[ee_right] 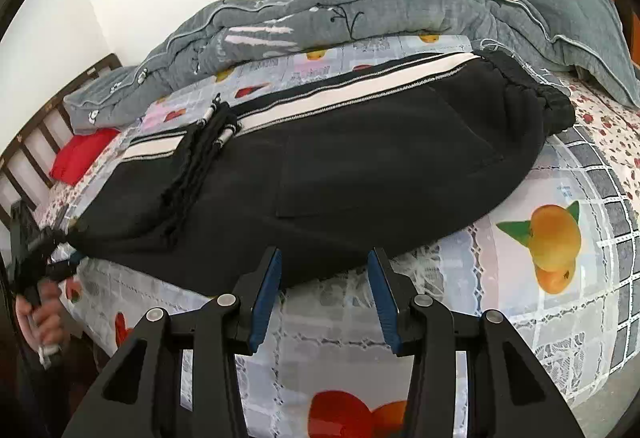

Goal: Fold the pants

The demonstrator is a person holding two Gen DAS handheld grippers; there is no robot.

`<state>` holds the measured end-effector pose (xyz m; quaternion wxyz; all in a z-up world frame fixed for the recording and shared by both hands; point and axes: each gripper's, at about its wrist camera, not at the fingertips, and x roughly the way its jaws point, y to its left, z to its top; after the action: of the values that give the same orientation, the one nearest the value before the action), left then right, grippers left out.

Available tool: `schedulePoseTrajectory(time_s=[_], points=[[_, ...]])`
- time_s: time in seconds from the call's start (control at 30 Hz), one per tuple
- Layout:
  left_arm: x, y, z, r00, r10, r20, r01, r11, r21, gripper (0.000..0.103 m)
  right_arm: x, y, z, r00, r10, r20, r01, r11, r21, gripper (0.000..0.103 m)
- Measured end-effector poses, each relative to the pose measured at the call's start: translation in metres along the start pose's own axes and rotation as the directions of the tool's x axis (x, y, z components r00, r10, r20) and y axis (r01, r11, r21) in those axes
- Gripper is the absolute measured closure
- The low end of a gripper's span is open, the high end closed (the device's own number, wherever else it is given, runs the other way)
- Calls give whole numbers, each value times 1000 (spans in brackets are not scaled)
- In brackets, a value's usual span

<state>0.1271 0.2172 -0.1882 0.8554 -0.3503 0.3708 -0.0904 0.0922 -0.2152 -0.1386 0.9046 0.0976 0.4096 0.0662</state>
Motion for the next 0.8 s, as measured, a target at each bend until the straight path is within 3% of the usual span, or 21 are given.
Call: schedulePoseTrajectory(time_s=[0.33,0.6,0.67,0.8], points=[[15,-1,13,999,-33,10,34,997,-74,40,5,-21,-3,999,-14,-33,15,999,29,59],[2,14,-1,1000,-24,-1,24,990,-137,66,12,-23,-4,999,9,-37,-8,1000,18,59],[2,11,1,1000,1,-2,-1,989,-145,70,10,-25,-2,999,3,-36,-3,1000,10,59],[-1,-16,2,991,131,37,-128,990,-62,83,-1,-34,-1,1000,0,-12,0,1000,1,59]])
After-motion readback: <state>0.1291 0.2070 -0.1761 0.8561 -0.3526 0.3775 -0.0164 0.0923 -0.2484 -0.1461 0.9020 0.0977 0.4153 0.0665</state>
